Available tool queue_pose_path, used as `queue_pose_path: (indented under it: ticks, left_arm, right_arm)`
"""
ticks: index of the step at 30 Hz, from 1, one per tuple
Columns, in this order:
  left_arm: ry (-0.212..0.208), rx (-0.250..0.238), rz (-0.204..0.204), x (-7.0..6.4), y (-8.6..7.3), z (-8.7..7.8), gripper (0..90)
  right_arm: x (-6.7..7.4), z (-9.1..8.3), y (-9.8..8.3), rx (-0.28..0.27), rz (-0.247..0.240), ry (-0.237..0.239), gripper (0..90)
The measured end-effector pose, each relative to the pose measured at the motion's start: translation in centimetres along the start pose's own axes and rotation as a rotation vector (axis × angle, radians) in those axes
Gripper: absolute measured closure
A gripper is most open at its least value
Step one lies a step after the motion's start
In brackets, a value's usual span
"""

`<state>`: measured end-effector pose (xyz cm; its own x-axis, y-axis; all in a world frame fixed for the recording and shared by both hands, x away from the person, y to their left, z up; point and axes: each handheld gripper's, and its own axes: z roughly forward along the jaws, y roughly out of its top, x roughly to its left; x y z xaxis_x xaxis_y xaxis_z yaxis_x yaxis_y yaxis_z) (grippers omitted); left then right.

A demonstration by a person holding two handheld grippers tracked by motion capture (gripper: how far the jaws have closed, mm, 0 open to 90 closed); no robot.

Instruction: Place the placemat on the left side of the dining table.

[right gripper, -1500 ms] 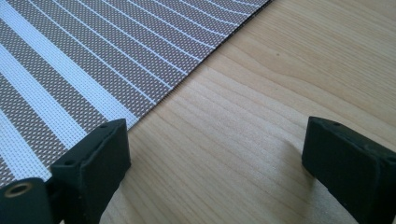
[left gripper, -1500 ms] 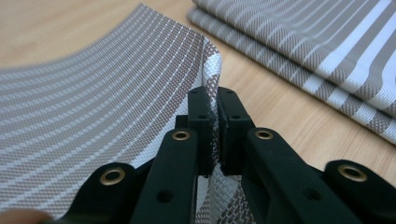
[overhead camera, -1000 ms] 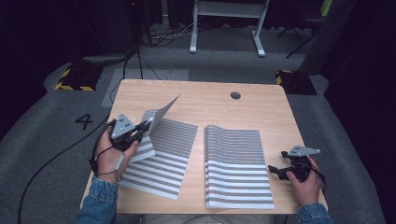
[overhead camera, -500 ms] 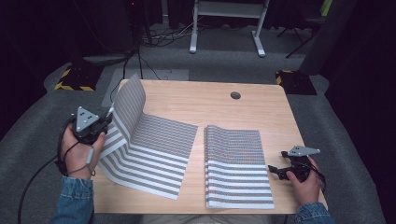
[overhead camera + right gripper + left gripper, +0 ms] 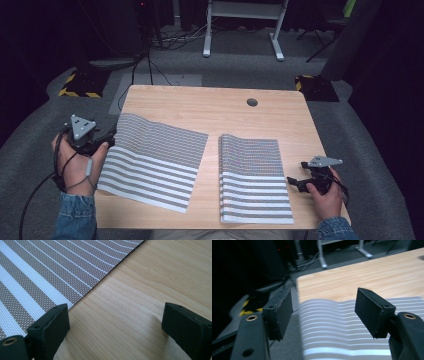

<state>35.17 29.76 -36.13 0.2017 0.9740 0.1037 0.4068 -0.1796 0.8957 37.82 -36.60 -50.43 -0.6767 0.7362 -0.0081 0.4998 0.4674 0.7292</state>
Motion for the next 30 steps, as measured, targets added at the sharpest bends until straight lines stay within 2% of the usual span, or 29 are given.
queue_pose_path:
  ticks: [5,13,16,18,19,21,23,26,30]
  left_arm:
    - [-0.095,0.022,0.021,-3.0,0.6,1.8,30.3]
    - [-0.242,0.101,0.046,-7.9,0.5,5.5,30.1]
    - [-0.301,0.146,0.054,-10.0,0.2,7.0,29.5]
    - [-0.362,0.217,0.034,-11.0,-0.3,8.8,28.4]
    - [-0.378,0.258,0.027,-11.3,-0.7,9.7,28.6]
    - [-0.383,0.318,0.026,-11.9,-1.6,11.3,29.0]
    - [-0.39,0.343,0.023,-12.7,-2.3,12.5,30.3]
    - [-0.427,0.359,0.018,-14.3,-2.8,13.9,30.1]
    - [-0.425,0.403,0.067,-16.3,-2.9,15.4,29.1]
  right_arm:
    - [0.0,0.0,0.0,-0.001,0.001,0.0,7.8]
    - [0.0,0.0,0.0,0.0,0.002,0.001,7.8]
    - [0.0,0.0,0.0,-0.001,0.0,-0.001,7.8]
    - [0.0,0.0,0.0,0.0,0.001,0.001,7.8]
    - [0.0,0.0,0.0,0.0,0.0,0.0,7.9]
    - [0.0,0.0,0.0,-0.001,0.0,0.0,7.8]
    - [0.0,0.0,0.0,-0.001,0.001,0.0,7.8]
    - [0.0,0.0,0.0,0.0,0.0,0.0,7.9]
    - [0.0,0.0,0.0,0.0,0.001,0.001,7.9]
